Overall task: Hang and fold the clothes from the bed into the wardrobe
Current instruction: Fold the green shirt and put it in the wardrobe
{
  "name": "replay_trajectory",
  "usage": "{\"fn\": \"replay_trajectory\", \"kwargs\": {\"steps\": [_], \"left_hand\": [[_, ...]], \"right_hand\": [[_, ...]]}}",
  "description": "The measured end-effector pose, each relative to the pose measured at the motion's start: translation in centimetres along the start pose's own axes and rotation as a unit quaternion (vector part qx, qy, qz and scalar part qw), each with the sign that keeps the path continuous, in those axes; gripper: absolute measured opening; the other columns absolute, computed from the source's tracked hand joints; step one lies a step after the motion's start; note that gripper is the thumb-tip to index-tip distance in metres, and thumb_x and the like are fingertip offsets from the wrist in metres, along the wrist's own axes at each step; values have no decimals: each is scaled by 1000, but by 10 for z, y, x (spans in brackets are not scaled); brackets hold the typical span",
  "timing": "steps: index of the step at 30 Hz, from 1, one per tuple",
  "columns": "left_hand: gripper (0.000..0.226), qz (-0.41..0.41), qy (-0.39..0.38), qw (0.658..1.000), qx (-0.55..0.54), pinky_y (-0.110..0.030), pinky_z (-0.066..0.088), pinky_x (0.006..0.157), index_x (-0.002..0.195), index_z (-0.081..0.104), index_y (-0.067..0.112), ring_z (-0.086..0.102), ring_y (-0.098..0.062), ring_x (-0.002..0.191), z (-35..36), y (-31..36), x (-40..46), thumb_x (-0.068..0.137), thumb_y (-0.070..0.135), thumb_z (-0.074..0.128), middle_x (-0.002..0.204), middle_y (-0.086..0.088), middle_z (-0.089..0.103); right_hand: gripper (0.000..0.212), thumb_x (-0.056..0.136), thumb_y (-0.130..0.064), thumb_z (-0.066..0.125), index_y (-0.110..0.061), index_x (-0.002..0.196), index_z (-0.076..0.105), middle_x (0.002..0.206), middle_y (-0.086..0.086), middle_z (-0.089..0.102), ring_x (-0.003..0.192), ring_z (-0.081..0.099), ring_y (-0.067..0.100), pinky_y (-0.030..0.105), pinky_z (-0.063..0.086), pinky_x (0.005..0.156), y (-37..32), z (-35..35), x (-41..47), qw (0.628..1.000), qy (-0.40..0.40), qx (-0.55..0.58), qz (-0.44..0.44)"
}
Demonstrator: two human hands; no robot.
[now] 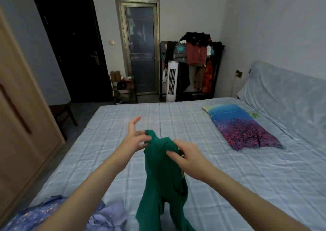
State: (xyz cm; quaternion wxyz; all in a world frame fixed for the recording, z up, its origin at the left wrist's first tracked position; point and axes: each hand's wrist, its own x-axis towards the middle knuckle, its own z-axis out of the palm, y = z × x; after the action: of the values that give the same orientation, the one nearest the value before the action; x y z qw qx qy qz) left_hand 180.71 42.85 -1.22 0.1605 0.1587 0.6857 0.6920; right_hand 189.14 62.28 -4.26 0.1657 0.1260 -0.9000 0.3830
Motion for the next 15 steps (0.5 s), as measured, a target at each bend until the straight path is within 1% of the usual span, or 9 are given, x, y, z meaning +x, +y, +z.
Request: {"fn": "replay_trajectory", "kwargs": {"steps": [2, 3, 6, 7, 9, 11, 12, 13, 15], "left_hand": [[63, 32, -31, 981, 187, -19, 49, 85, 127, 42, 52, 54, -16, 110, 10, -3, -7, 86, 7, 59, 125, -5, 45], [59, 44, -46, 971, 232, -15, 46, 85, 121, 47, 54, 48, -12, 111, 16, -6, -9, 87, 6, 54, 125, -2, 38], [40, 47, -56, 954, 292, -32, 35, 108, 101, 56, 61, 33, -14, 122, 25, -14, -8, 86, 26, 45, 124, 4, 32], [31, 41, -54, 942, 329, -36, 30, 110, 95, 56, 61, 30, -15, 123, 24, -12, -6, 89, 33, 46, 120, 4, 34], [17, 50, -33, 910, 410, -36, 30, 105, 88, 57, 55, 31, -18, 115, 17, -6, -1, 94, 40, 52, 106, 4, 35], [7, 118, -4, 870, 478, -32, 30, 96, 86, 60, 46, 32, -16, 107, 13, 5, -2, 92, 43, 58, 100, 9, 34], [6, 158, 2, 865, 477, -29, 30, 94, 85, 62, 40, 33, -14, 106, 12, 10, -2, 90, 42, 61, 102, 13, 35], [8, 186, -5, 874, 448, -25, 31, 93, 84, 64, 34, 37, -11, 108, 11, 16, -2, 90, 39, 64, 105, 16, 39], [10, 179, -52, 931, 313, -20, 38, 87, 84, 62, 20, 53, -7, 103, 10, 26, -5, 91, 27, 66, 108, 12, 54]], "right_hand": [[16, 94, -42, 51, -27, 89, 55, 78, -12, 63, 72, 60, 6, 33, 50, 66, -1, -9, 3, 997, -38, -67, -17], [22, 94, -47, 47, -26, 93, 56, 80, -10, 65, 73, 61, 9, 37, 51, 68, -3, -13, 6, 992, -51, -108, -31], [24, 95, -47, 46, -29, 102, 60, 87, -7, 69, 80, 64, 13, 38, 52, 70, -12, -29, 16, 981, -65, -179, -45], [21, 96, -44, 48, -28, 100, 62, 87, -8, 69, 81, 64, 14, 37, 51, 71, -14, -35, 20, 979, -64, -186, -43], [18, 97, -38, 51, -27, 86, 60, 80, -11, 66, 78, 61, 12, 34, 47, 68, -17, -46, 26, 978, -68, -193, -30], [19, 98, -33, 52, -30, 79, 55, 71, -15, 59, 70, 56, 8, 29, 40, 64, -16, -53, 29, 983, -82, -163, -2], [20, 98, -31, 51, -26, 79, 57, 69, -14, 58, 68, 55, 6, 28, 38, 64, -16, -55, 31, 986, -83, -141, 10], [22, 98, -29, 51, -20, 81, 60, 70, -10, 60, 67, 55, 5, 30, 39, 63, -15, -57, 32, 989, -79, -122, 20], [23, 97, -31, 52, -17, 84, 65, 72, -3, 65, 70, 60, 10, 37, 46, 65, -15, -62, 32, 993, -64, -90, 30]]}}
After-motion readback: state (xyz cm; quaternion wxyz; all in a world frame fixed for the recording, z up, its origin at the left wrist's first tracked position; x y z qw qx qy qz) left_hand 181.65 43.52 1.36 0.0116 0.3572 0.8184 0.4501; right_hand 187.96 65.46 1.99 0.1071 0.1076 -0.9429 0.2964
